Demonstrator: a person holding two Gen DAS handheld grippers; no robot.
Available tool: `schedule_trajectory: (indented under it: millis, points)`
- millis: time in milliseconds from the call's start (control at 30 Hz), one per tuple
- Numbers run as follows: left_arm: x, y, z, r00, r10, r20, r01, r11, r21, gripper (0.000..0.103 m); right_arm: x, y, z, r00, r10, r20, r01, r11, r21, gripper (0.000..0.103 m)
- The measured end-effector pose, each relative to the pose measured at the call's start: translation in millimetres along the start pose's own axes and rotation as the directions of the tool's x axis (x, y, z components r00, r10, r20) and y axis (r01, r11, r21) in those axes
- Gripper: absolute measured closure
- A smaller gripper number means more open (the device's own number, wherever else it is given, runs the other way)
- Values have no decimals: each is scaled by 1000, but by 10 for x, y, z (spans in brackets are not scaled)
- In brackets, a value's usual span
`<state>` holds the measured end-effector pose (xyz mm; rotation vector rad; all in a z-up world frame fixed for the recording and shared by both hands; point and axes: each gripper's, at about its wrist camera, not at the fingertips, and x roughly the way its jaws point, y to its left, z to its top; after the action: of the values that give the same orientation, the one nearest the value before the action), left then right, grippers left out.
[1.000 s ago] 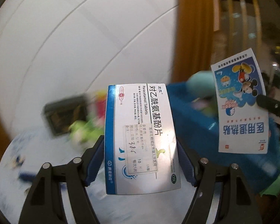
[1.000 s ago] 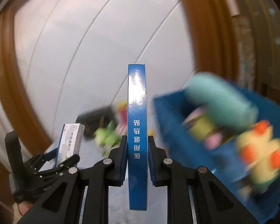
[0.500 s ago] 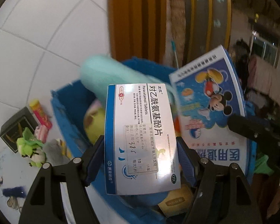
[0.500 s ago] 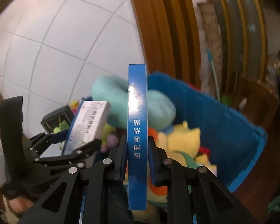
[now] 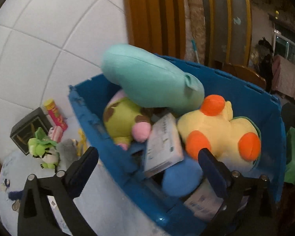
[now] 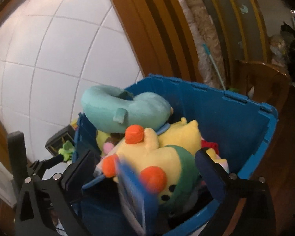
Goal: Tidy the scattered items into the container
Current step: 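Open both grippers to drop the boxes and withdraw from the crate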
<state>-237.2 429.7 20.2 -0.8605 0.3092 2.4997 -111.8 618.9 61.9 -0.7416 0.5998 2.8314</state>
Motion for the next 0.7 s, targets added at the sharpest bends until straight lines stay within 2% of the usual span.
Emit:
schedule_trajectory:
  millis: [233,400,600,700]
  points:
    - [-265,487,-234,999,49,4,-48,996,-76,0,-107,454,-234,999,-31,38,34,996,-86,0]
    - [-442,938,-554,995,91,-28,-94,987,-131,0,-137,891,-430,998,33,56,-25,991,-135,0]
    - [-680,1540,-1023,982,180,-61,-188,966,-175,0,-58,1550,-708,997,43,64,-26,968,-249,0]
    - [-796,1918,-1317,969,229,-94,-244,949,-201,0,14,1821,-850,997,43,64,-22,957,-290,0]
